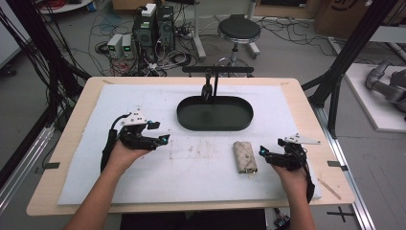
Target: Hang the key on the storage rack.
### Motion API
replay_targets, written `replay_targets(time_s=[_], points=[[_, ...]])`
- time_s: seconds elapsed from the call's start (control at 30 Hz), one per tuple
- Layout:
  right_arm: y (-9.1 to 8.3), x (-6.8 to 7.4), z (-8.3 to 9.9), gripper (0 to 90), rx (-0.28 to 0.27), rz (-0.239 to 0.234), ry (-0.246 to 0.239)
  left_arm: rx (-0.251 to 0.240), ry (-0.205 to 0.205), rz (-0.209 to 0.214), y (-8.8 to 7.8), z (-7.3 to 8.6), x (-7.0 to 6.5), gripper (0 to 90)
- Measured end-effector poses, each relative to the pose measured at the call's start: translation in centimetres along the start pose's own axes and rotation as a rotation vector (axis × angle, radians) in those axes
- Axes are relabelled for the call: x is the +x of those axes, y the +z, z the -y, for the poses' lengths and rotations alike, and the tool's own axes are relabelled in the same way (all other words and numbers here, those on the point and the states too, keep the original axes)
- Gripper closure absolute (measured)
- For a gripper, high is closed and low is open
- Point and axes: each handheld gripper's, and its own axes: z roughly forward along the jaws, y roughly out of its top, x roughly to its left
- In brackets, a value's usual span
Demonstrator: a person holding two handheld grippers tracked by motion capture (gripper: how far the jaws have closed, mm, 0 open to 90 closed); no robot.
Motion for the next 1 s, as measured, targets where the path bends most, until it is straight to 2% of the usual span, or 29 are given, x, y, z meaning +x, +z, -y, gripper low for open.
replay_targets(time_s=[0.23, 0.33, 0.43, 0.6, 0.73, 0.9, 1.0], points=[[0.1, 0.0, 0.1, 15.8, 0.008, 0.005, -0.006, -0.023, -0.008, 0.019, -0.2, 1.1, -0.2, 28.5], [0.2, 0.0, 0.1, 15.8, 0.011, 0.005, -0.009, -0.014, -0.009, 0.021, 0.0, 1.6, 0.0, 27.9], [0.1, -0.1, 0.1, 15.8, 0.009, 0.011, -0.004, -0.043, -0.027, 0.024, -0.4, 1.9, 0.3, 25.7], [0.1, -0.2, 0.1, 15.8, 0.009, 0.020, 0.004, -0.030, -0.035, 0.019, -0.8, 2.2, 0.8, 20.3], [0.1, -0.3, 0.3, 15.8, 0.019, 0.027, 0.007, 0.005, -0.025, -0.007, -1.1, 2.7, 1.2, 17.6], [-0.2, -0.1, 0.3, 15.8, 0.012, 0.027, -0.005, 0.014, -0.021, -0.017, -1.2, 2.9, 1.3, 17.4], [-0.3, 0.1, 0.3, 15.8, 0.012, 0.026, 0.000, 0.003, -0.024, -0.026, -1.3, 2.8, 1.3, 17.4]])
